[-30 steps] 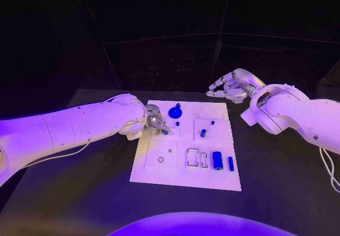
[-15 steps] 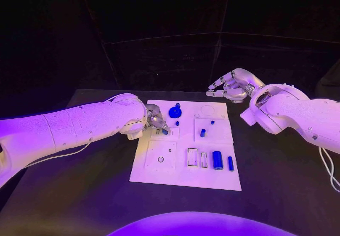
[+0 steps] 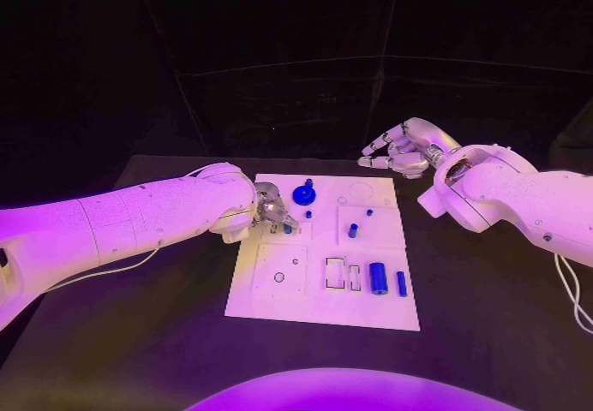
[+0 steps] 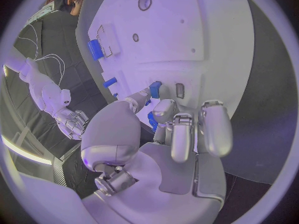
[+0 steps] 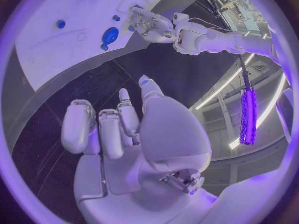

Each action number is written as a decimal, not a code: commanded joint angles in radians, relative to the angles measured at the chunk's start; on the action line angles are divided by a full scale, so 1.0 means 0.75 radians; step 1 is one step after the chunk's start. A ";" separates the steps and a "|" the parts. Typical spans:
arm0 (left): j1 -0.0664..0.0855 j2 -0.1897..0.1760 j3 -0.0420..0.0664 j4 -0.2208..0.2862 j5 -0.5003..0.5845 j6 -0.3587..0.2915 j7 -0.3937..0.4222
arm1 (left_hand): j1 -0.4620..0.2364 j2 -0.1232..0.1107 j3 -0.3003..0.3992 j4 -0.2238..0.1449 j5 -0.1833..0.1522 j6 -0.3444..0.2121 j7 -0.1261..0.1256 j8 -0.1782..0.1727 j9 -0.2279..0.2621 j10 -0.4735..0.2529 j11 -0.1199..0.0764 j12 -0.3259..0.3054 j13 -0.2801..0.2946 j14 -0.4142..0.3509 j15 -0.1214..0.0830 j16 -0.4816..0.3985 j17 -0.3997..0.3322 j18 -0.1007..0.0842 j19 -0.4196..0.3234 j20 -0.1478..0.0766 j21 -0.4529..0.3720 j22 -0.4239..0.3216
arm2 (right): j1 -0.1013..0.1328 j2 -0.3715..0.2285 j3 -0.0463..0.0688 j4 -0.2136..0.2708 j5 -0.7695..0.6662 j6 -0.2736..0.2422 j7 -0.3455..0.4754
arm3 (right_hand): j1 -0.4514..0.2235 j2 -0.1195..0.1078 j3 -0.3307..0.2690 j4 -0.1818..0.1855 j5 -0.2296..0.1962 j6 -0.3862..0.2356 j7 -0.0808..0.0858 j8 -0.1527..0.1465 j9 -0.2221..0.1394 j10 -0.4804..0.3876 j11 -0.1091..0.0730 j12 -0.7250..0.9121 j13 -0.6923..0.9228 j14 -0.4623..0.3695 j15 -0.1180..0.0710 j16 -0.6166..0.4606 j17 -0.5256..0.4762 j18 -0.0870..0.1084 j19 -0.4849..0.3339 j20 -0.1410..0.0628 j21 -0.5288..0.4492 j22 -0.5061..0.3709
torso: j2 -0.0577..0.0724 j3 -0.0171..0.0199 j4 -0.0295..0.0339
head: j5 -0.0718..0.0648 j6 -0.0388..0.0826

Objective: Assemble the parts on the task board

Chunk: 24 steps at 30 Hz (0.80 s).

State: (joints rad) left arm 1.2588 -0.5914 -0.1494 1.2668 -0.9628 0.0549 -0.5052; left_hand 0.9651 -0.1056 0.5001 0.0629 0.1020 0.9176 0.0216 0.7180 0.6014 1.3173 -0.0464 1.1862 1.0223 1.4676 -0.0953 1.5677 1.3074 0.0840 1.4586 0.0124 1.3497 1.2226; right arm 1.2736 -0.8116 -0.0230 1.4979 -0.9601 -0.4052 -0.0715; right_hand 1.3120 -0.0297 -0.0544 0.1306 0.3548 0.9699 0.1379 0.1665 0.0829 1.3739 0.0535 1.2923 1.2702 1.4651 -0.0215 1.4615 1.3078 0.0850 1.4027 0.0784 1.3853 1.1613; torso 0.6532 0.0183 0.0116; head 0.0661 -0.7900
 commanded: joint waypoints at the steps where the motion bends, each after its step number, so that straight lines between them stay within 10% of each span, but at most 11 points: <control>1: 0.002 0.003 0.001 -0.001 -0.003 0.023 -0.003 | -0.019 0.001 -0.035 0.016 -0.009 0.015 0.001 0.009 0.003 0.009 0.001 0.008 0.006 0.138 -0.010 0.004 0.351 -0.021 0.006 -0.006 0.007 0.006 | 0.003 0.002 0.001 0.000 -0.006 0.005 0.007 | -0.001 0.009 -0.007 0.002 0.005 -0.004 -0.003 0.007 -0.001 -0.002 -0.006 -0.008 -0.003 0.081 -0.007 -0.001 0.062 -0.008 -0.005 0.000 -0.007 -0.003 | -0.001 -0.0008 0.0007 | -0.001 -0.002; 24: 0.021 -0.038 0.016 0.038 0.006 -0.007 -0.009 | -0.092 -0.062 -0.426 0.165 -0.075 0.020 -0.012 0.023 0.011 0.018 -0.011 0.026 0.020 0.138 -0.022 0.004 0.351 -0.025 0.014 -0.019 0.017 0.029 | 0.003 0.002 0.001 -0.009 -0.006 0.004 0.010 | -0.008 0.008 -0.018 0.009 -0.008 -0.006 -0.003 0.010 -0.002 -0.004 -0.006 -0.012 -0.007 0.080 -0.007 -0.005 0.056 -0.007 -0.008 0.000 -0.011 -0.011 | -0.002 -0.0027 0.0022 | -0.008 0.001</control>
State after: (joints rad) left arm 1.2695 -0.6184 -0.1399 1.2895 -0.9618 0.0583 -0.5084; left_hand 0.8961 -0.1410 0.1908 0.1837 0.0502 0.9294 0.0160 0.7322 0.6086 1.3259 -0.0520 1.2043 1.0393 1.4674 -0.1050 1.5677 1.3074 0.0841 1.4653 0.0057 1.3595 1.2454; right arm 1.2735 -0.8101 -0.0230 1.4912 -0.9612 -0.4052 -0.0710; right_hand 1.3120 -0.0297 -0.0626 0.1389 0.3548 0.9699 0.1379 0.1704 0.0822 1.3739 0.0535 1.2884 1.2655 1.4652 -0.0215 1.4615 1.3076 0.0849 1.4027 0.0784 1.3816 1.1543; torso 0.6523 0.0164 0.0130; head 0.0611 -0.7896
